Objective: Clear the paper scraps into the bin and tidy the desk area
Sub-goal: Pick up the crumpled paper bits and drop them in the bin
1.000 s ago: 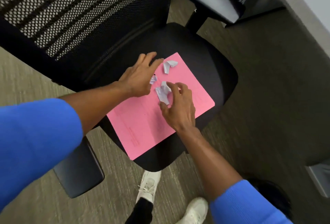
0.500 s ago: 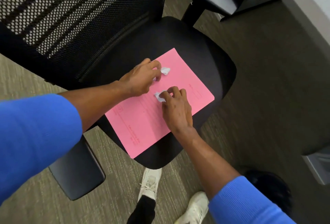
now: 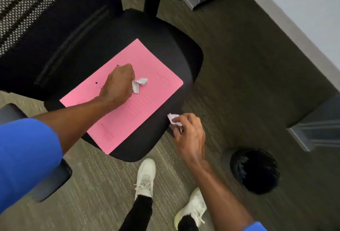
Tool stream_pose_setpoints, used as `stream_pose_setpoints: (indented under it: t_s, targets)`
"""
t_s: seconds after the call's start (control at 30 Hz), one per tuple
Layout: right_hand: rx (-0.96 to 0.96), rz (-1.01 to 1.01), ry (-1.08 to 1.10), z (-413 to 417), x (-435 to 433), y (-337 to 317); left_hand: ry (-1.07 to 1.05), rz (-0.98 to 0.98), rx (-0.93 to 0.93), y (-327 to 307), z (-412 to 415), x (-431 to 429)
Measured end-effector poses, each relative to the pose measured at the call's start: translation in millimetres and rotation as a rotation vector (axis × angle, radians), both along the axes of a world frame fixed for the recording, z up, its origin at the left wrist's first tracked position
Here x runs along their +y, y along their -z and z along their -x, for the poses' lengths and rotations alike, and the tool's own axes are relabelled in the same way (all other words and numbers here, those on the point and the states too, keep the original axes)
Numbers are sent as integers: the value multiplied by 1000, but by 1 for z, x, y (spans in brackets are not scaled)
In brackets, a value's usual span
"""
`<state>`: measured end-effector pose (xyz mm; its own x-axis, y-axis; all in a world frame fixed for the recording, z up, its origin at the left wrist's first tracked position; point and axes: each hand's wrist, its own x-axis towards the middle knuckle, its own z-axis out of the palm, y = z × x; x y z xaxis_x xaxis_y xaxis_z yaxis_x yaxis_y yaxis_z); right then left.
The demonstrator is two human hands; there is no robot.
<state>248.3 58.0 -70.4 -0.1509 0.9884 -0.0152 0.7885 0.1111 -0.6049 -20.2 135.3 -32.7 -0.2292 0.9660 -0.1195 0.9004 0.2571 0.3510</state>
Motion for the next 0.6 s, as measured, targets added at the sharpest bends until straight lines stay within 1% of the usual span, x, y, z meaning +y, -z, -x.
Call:
stream_pose_setpoints:
  t_s: [0.03, 0.1, 0.27, 0.33, 0.5, 0.6]
  targets:
    - [-4, 10, 5, -8, -5, -1, -12, 7, -8, 1, -1, 0]
    - [-12, 36, 4, -22, -15, -2, 44, 53, 12, 5, -2, -3]
    - [-3, 97, 12, -39, -30, -4, 369, 58, 221, 10, -3, -17]
    - [-5, 110, 23, -43, -32, -3, 458, 50, 264, 9, -3, -24]
    - [10, 119, 45, -50, -32, 1, 502, -17, 288, 4, -12, -33]
    - [34, 122, 63, -57, -32, 3, 452, -29, 259, 2, -25, -34]
